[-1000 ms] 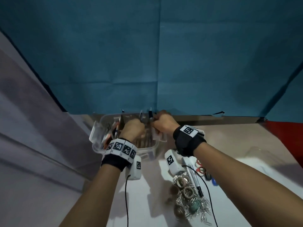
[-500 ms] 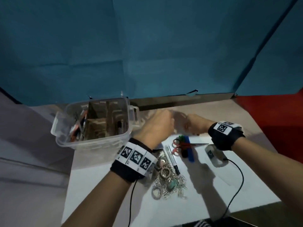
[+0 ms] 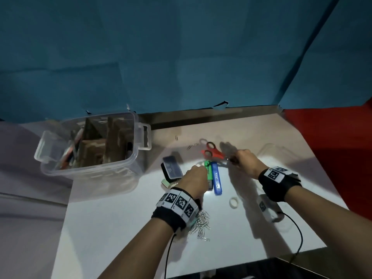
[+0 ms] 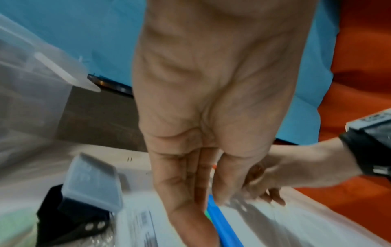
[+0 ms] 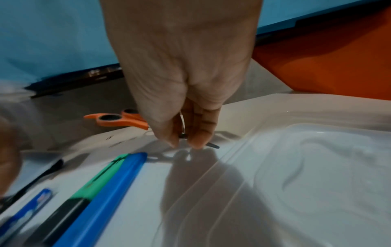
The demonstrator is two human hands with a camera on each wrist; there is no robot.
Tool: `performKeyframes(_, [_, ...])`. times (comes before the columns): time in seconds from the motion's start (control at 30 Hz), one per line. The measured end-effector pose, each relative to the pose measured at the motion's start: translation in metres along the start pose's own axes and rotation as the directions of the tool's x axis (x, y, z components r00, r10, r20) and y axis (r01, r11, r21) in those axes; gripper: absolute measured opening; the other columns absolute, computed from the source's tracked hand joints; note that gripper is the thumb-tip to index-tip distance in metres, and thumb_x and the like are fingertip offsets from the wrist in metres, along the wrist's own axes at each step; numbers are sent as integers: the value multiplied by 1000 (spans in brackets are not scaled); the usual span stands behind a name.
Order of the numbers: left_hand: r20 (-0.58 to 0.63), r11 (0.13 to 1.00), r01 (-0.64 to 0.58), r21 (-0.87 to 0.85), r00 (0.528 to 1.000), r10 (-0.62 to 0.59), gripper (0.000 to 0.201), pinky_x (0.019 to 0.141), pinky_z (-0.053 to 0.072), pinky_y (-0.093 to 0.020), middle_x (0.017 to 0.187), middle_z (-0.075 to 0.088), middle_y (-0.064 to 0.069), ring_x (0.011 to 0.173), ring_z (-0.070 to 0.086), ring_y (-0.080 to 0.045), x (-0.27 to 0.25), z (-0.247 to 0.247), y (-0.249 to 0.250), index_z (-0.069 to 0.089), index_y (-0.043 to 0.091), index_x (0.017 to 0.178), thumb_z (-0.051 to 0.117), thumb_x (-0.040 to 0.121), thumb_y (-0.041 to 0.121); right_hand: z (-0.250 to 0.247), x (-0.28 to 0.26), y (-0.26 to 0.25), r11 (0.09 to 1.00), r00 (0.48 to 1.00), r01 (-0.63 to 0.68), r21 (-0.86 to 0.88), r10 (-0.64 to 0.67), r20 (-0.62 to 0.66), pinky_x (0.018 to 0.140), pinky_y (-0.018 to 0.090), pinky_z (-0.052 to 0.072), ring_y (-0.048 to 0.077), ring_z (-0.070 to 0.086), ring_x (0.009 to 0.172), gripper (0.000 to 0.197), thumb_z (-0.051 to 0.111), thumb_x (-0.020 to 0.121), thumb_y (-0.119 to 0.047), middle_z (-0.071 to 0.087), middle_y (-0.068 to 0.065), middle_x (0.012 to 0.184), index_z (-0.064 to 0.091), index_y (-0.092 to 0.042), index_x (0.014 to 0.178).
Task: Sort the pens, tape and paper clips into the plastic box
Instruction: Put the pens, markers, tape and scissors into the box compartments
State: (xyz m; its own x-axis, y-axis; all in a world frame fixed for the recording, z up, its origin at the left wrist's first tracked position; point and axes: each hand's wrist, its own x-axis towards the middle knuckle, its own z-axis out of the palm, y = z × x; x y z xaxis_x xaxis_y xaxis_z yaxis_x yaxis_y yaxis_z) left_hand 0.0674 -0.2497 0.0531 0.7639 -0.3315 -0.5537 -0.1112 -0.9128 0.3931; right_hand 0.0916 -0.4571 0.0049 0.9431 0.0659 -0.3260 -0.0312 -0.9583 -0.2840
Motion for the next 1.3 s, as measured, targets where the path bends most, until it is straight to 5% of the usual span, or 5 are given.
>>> performKeyframes(0.37, [-308,993,116,28,946,-102,51,87,52,-44,124,49,-18,107,55,-36,43,56,25,33,9,138,50,92,-1,0,1,-5,977,988,-138,160,147,-44,77,33,44,39,61,97,26,60,84,-11,68,23,100,65,-6,109])
performKeyframes(0.5, [-281,969,145,-202,939,-199,49,94,51,-43,126,47,-16,114,53,-37,34,45,13,38,5,134,62,92,12,20,0,-33,962,988,-154,224,149,38,67,28,38,32,66,87,24,66,87,-28,66,16,84,61,-7,79])
performKeyframes(0.67, [-232,889,122,-442,941,-245,17,50,44,-20,95,58,-10,69,58,-18,-4,9,-29,52,9,101,63,94,19,45,-3,-54,967,976,-200,160,182,120,72,34,43,35,63,100,24,62,88,-31,63,17,110,54,-9,95])
performKeyframes(0.93, [-195,769,150,-621,921,-337,26,50,44,-27,99,68,-17,73,67,-23,-51,1,-109,45,14,118,55,94,16,42,-2,-81,871,981,-171,460,108,160,59,34,50,27,60,60,27,56,96,-35,64,13,79,51,-8,92])
performKeyframes(1.3, [-203,803,115,-584,938,-282,14,60,56,-38,98,67,-17,78,68,-32,-42,29,-97,56,9,104,59,90,11,64,-18,-132,915,963,-247,318,196,185,82,38,51,33,63,102,32,60,93,-26,62,16,114,54,-4,116])
